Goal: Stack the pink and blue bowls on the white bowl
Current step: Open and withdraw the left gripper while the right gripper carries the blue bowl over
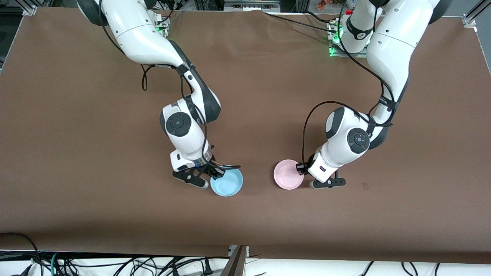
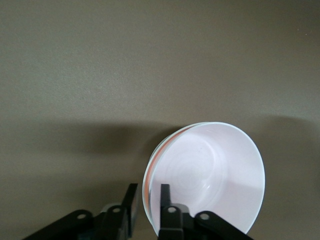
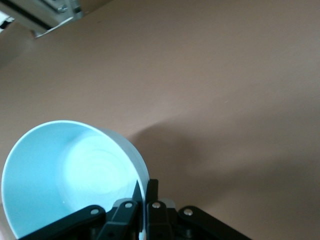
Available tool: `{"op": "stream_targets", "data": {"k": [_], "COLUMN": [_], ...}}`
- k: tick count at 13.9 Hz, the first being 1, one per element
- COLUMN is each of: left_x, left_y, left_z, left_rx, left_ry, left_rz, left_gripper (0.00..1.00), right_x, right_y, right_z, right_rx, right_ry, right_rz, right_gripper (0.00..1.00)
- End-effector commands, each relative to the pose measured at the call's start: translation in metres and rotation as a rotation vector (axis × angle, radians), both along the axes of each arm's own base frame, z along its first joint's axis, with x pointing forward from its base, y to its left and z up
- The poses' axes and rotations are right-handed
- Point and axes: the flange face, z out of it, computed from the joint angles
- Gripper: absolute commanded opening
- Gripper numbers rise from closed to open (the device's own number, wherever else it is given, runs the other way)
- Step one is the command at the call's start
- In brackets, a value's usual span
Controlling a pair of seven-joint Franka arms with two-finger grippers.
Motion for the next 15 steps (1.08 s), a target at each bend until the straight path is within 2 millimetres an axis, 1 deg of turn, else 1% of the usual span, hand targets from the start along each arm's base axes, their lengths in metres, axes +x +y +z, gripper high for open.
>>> {"op": "stream_targets", "data": {"k": [1,2,3,4,5,6,7,8,10,11,13,15], "left_x": [0.011,0.015,0.022,0.024,0.024,0.027,0.027,0.027,0.028,0.028,0.027,0.024], "left_y": [0.007,0.011,0.020,0.030,0.037,0.049,0.059,0.070,0.101,0.117,0.148,0.182], "left_z": [0.010,0.018,0.027,0.030,0.033,0.042,0.047,0.052,0.066,0.069,0.085,0.106], "left_rx": [0.006,0.002,0.000,0.010,0.021,0.024,0.031,0.043,0.063,0.077,0.104,0.122], "left_ry": [-0.020,-0.029,-0.046,-0.035,-0.018,-0.017,-0.004,0.019,0.040,0.060,0.083,0.101], "left_rz": [0.019,0.027,0.038,0.039,0.040,0.054,0.047,0.021,-0.009,-0.009,-0.003,0.004], "left_gripper": [0.49,0.51,0.62,0.74,0.94,1.00,1.00,1.00,1.00,1.00,1.00,1.00], "right_x": [-0.006,-0.014,-0.020,-0.025,-0.033,-0.039,-0.050,-0.057,-0.065,-0.065,-0.067,-0.072], "right_y": [0.030,0.046,0.057,0.067,0.081,0.091,0.107,0.118,0.141,0.147,0.152,0.162], "right_z": [0.009,0.013,0.015,0.013,0.011,0.004,-0.005,-0.014,-0.020,-0.023,-0.022,-0.016], "right_rx": [0.108,0.144,0.162,0.182,0.203,0.227,0.259,0.299,0.344,0.356,0.365,0.379], "right_ry": [-0.043,-0.056,-0.072,-0.090,-0.119,-0.142,-0.166,-0.200,-0.217,-0.218,-0.220,-0.226], "right_rz": [-0.044,-0.046,-0.042,-0.032,-0.015,-0.012,-0.009,-0.014,-0.022,-0.029,-0.030,-0.020], "right_gripper": [0.00,0.00,0.00,0.00,0.00,0.00,0.00,0.00,0.00,0.00,0.00,0.00]}}
